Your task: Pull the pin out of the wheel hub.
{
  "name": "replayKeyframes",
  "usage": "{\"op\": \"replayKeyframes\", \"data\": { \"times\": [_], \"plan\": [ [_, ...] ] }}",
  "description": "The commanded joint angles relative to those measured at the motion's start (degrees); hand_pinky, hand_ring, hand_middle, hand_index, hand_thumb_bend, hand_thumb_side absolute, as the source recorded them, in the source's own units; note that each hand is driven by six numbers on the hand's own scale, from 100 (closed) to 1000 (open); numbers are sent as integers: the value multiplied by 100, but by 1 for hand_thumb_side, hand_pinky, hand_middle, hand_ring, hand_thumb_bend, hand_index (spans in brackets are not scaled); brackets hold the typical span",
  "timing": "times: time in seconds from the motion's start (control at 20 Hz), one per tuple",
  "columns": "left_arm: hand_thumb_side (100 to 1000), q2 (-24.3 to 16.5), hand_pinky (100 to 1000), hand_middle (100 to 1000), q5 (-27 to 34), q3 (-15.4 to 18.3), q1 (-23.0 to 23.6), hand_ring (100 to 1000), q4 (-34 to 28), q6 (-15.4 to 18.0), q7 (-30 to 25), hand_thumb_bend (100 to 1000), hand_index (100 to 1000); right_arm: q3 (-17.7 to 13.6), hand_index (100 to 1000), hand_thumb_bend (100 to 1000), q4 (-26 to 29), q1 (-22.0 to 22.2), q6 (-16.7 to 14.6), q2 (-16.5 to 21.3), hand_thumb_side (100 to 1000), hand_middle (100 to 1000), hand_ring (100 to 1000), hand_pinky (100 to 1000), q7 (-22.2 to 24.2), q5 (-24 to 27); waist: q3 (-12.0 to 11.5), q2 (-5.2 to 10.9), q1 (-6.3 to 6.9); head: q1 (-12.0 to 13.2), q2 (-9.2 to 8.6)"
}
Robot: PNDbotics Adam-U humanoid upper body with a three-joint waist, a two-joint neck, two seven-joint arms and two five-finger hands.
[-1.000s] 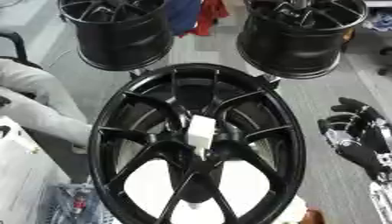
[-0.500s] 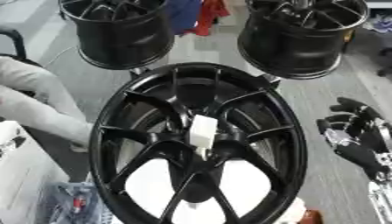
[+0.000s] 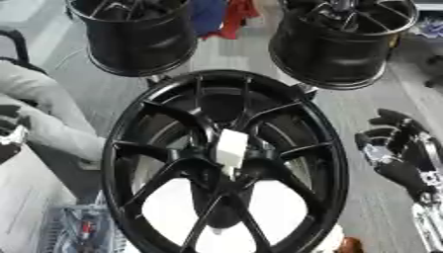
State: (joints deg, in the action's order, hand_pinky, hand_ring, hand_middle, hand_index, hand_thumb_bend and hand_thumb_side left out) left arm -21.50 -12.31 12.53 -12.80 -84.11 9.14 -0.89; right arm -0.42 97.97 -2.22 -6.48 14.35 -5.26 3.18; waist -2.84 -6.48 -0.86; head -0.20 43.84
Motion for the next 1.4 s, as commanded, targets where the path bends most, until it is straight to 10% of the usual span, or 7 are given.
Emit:
{"op": "replayKeyframes", "data": {
  "times": [0.05,1.4],
  "plan": [
    [593,347,615,644,584,120,26,606,-635,-227,66,182,775,-46,800,386,63,-73,-15,41,100,671,637,615,-13,25,-7,37,-2,-12,28],
    [595,1153,615,634,940,7,107,602,-1322,-570,-56,171,775,-58,800,391,84,-77,-13,34,100,671,637,616,-15,24,-108,35,-43,-99,28]
  ]
}}
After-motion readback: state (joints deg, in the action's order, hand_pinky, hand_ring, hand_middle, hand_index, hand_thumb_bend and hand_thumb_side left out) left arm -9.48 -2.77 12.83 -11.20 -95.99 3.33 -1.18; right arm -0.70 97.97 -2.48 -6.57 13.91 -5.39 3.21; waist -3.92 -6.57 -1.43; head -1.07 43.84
